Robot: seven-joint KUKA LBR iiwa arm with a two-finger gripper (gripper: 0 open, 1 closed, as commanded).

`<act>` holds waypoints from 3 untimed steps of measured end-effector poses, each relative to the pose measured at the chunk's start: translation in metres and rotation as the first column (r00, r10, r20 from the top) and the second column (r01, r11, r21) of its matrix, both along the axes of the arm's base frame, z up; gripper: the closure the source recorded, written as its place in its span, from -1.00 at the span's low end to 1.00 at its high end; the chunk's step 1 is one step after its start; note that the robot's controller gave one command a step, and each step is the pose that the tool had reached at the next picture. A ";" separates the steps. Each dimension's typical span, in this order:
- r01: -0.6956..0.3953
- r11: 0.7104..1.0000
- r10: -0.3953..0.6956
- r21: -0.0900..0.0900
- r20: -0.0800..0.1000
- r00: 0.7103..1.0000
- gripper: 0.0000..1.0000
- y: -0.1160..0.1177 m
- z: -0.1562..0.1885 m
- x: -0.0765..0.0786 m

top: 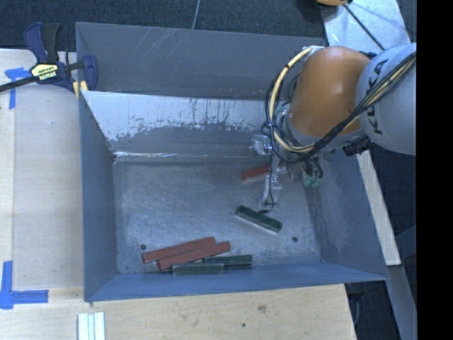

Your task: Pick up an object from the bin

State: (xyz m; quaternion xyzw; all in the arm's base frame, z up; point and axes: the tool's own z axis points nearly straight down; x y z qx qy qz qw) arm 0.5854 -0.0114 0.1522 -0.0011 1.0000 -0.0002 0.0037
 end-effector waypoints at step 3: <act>0.346 0.938 -0.346 0.002 -0.006 0.938 -1.00 -0.024 -0.082 -0.038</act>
Offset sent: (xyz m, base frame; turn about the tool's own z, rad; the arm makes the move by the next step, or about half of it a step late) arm -0.0183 -0.0285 -0.0522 0.3078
